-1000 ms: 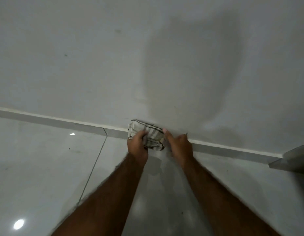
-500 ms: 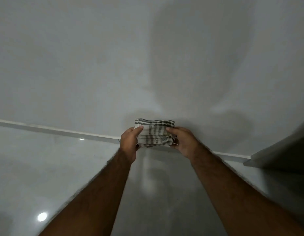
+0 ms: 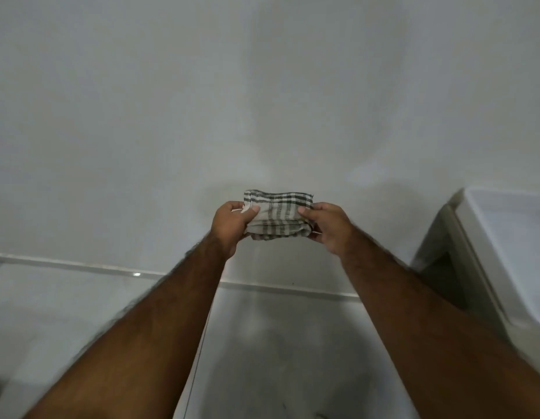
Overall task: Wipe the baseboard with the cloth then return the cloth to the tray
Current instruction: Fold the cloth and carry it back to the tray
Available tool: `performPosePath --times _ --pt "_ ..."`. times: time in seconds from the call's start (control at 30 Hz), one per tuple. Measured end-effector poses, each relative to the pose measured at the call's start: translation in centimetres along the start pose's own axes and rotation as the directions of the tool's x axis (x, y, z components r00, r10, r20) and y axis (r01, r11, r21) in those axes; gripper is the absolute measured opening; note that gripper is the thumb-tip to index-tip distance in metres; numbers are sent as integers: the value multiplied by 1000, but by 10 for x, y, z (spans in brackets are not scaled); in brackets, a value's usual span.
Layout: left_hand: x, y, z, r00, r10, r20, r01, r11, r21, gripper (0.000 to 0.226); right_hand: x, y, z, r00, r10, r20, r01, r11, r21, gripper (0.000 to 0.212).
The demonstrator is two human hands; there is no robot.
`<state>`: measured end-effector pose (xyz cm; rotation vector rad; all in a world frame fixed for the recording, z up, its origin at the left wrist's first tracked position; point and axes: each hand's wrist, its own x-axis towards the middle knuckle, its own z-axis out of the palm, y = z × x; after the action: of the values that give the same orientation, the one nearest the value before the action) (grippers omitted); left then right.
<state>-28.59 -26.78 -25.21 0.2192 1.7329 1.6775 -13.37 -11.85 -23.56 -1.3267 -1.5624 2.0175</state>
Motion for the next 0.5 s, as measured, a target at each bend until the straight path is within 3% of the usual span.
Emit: performPosePath --times 0.13,0.23,0.5 --pt "-37 68 21 999 14 42 -14 1000 12 28 -55 -69 -23 999 -49 -4 49 999 18 6" --pt "-62 114 48 995 41 90 -44 999 29 16 -93 -115 -50 995 -75 -69 78 996 39 14" --pt "-106 182 172 963 87 256 -127 981 144 28 -155 -168 -167 966 -65 -251 98 988 121 18"
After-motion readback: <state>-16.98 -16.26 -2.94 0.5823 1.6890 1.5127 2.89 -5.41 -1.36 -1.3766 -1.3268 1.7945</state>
